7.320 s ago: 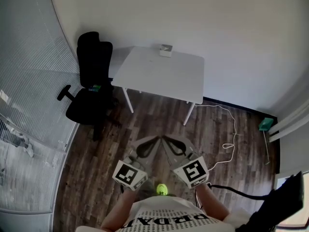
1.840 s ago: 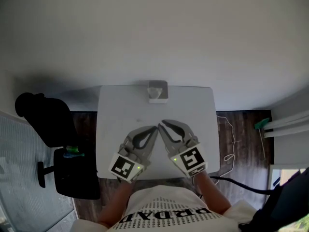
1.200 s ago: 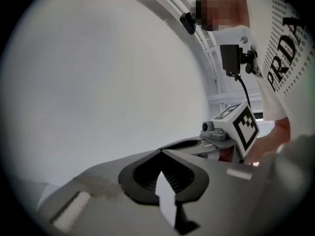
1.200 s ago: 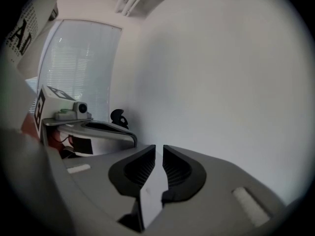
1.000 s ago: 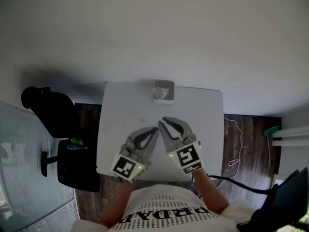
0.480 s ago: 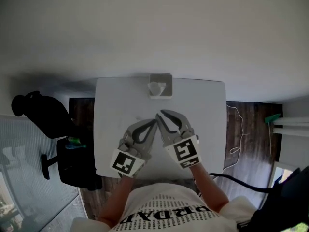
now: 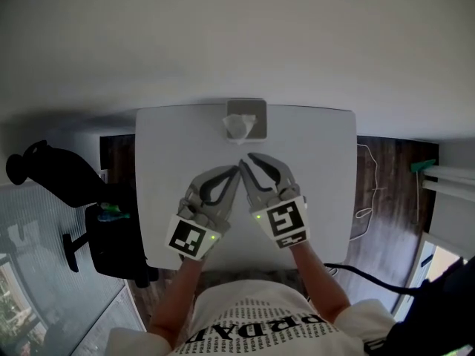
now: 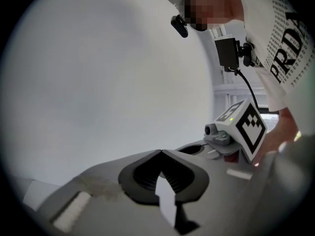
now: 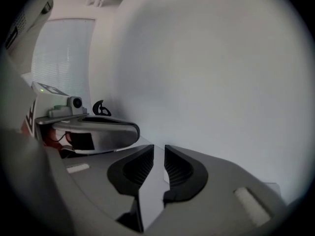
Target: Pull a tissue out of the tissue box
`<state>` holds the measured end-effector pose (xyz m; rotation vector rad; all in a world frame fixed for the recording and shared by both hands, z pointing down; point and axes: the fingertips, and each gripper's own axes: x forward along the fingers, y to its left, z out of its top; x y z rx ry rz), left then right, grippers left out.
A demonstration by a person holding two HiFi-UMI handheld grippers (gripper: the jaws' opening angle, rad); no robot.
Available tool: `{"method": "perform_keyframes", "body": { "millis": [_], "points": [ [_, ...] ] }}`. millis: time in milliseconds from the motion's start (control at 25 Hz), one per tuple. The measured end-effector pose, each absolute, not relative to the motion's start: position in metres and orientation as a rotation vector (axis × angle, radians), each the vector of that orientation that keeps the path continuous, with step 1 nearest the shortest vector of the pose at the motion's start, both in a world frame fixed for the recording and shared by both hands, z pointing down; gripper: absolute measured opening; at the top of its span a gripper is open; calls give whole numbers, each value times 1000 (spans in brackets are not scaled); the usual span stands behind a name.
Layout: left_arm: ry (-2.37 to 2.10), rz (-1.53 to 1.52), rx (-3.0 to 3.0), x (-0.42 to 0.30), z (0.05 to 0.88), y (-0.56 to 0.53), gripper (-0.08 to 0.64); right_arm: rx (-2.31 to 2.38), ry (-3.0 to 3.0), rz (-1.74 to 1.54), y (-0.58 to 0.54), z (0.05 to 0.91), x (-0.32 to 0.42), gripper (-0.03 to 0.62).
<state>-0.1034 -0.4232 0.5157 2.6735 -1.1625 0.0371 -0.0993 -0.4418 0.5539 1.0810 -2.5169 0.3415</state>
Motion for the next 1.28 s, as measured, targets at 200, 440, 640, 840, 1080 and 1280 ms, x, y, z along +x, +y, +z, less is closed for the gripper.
{"method": "perform_keyframes", "body": {
  "millis": [200,440,640,840,1080,1280],
  "points": [
    [-1159,45,2645,-101,543,-439,-8,1102,-2476,412,-458,587,-94,61],
    [-1156,74,2610,-101,572,-451,-8,1209,-2378,494,-479,619,-81,61],
    [-1147,103,2580,-100,594,-458,-8,1247,-2337,547,-493,642,-75,64],
    [-1145,120,2549,-103,615,-465,-8,1285,-2302,610,-506,664,-74,101],
    [-1161,116,2516,-113,628,-465,-8,1294,-2279,685,-513,683,-86,135],
    [-1159,115,2498,-114,632,-455,-8,1299,-2255,688,-514,687,-88,138]
  ]
}}
